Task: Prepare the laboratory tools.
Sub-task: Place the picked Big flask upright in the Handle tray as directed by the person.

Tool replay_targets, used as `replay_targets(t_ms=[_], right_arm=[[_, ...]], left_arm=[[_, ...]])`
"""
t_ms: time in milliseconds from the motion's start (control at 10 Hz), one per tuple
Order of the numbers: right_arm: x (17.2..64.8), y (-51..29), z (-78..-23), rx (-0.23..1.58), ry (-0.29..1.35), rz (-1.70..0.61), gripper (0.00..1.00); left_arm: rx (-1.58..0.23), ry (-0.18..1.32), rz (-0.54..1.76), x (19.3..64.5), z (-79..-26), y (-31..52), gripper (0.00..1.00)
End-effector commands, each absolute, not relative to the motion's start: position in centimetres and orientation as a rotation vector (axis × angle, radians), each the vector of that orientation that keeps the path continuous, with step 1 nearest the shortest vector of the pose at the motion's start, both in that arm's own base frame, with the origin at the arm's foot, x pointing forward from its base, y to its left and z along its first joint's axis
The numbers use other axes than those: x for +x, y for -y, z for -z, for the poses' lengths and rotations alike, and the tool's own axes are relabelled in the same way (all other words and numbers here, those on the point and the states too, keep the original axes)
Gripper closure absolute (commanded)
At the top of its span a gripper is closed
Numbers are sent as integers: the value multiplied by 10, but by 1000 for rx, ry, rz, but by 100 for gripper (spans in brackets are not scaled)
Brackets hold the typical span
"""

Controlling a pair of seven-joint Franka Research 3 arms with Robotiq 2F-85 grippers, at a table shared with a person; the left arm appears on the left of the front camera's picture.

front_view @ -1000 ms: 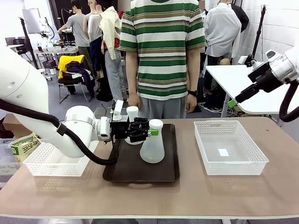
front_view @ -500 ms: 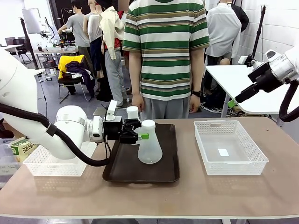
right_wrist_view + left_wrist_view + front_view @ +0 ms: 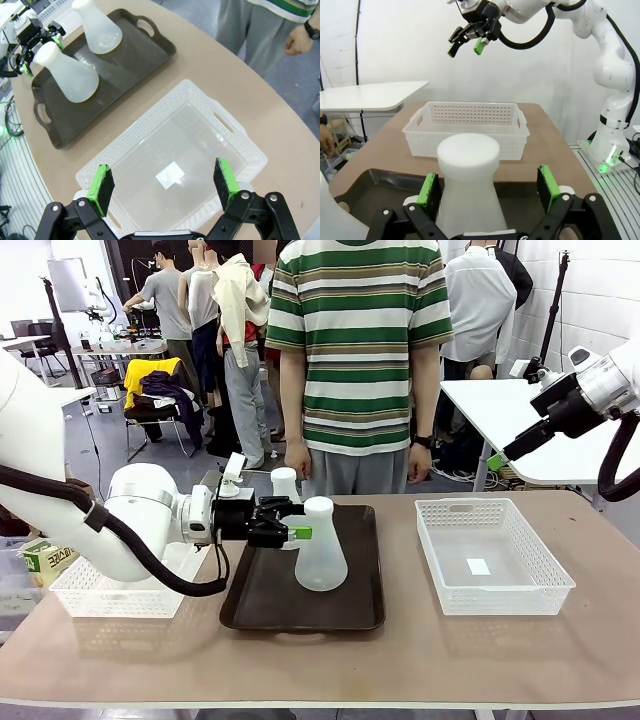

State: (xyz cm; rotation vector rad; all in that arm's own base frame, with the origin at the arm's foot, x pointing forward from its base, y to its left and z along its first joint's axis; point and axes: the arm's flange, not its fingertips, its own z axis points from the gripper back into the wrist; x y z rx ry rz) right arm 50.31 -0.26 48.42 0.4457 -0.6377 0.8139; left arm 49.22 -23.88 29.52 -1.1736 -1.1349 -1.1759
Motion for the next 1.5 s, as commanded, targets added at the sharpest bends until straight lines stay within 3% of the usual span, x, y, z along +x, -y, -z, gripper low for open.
replay_targets(t_ms=[0, 1400], right_arm=[[503, 1, -485, 428, 632, -814, 0], [503, 1, -485, 428, 632, -814, 0]], left_arm=[[-1167, 1154, 1179, 492, -296, 240, 0], [-1167, 1154, 1179, 492, -296, 240, 0]])
